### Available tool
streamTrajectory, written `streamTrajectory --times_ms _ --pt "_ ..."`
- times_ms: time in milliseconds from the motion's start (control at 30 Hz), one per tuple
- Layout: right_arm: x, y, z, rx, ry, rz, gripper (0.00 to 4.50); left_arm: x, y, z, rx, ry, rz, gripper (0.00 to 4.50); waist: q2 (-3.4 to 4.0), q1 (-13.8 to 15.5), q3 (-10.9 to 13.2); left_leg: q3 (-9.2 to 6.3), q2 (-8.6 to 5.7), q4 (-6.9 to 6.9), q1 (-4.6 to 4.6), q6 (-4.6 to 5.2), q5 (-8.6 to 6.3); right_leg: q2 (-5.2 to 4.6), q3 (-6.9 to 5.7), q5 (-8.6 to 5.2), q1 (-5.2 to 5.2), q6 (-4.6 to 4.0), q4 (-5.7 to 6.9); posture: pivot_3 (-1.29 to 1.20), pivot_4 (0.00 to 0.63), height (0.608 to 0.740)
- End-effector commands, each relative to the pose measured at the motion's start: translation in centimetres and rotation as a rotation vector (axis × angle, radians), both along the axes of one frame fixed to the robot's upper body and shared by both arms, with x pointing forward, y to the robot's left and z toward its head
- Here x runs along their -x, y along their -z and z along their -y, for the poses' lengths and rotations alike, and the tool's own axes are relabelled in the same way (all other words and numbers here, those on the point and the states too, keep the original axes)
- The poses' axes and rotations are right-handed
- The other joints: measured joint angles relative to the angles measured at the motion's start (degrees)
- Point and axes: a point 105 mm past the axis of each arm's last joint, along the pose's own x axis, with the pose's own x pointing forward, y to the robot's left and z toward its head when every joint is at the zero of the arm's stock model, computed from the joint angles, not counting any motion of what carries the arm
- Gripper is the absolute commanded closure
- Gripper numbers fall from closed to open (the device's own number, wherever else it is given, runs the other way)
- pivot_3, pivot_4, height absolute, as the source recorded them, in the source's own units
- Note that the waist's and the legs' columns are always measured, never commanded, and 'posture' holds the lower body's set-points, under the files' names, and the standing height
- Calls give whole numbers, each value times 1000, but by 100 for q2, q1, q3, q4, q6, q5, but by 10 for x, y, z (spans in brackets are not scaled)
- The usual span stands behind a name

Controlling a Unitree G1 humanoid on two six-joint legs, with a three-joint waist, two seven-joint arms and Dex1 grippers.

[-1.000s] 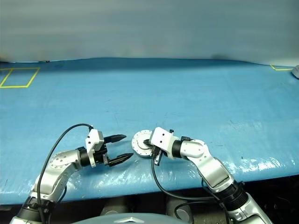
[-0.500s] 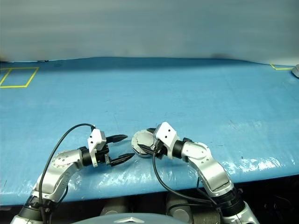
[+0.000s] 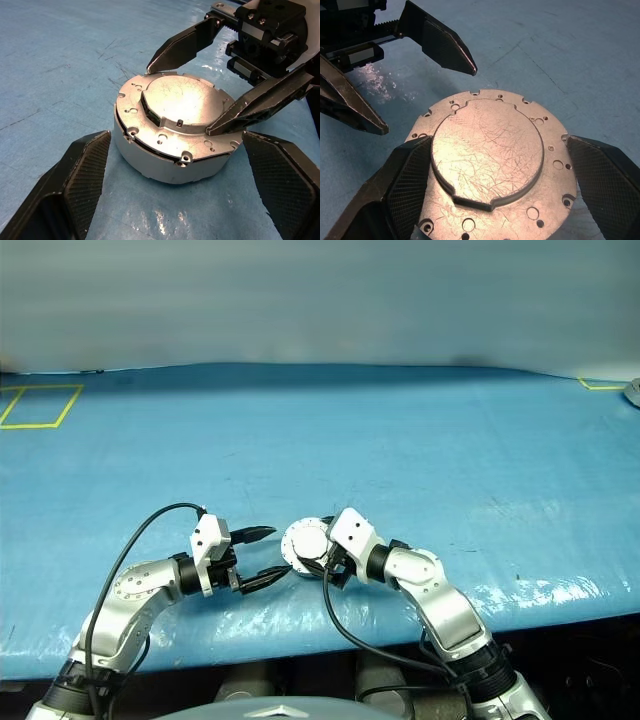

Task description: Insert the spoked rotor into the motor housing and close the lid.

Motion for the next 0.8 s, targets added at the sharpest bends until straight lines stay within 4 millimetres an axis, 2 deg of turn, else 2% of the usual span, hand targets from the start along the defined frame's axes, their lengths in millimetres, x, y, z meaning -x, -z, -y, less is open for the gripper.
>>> streamTrajectory --times_ms 33,100,267,533,800 --pt "-3 2 4 26 13 20 935 1 -11 6 10 19 43 0 0 -1 0 0 0 0 0 0 0 0 0 -1 0 1 0 0 150 740" --pt "-3 3 4 26 15 21 1486 1 -12 6 10 18 44 0 0 0 0 0 0 0 0 0 0 0 0 -1 0 2 0 0 150 740" --pt "0 4 1 26 3 4 1486 1 -12 7 12 19 44 0 0 1 0 0 0 0 0 0 0 0 0 0 0 1 0 0 150 740" --pt "-1 18 0 70 29 -33 1486 1 -12 8 14 19 44 0 0 -12 -1 0 1 0 10 0 0 0 1 -1 7 2 2 0 150 740" --pt "4 50 6 165 61 -132 1486 1 -11 9 16 18 43 0 -2 -32 -12 1 3 0 23 -1 1 0 3 -4 14 6 5 0 150 740"
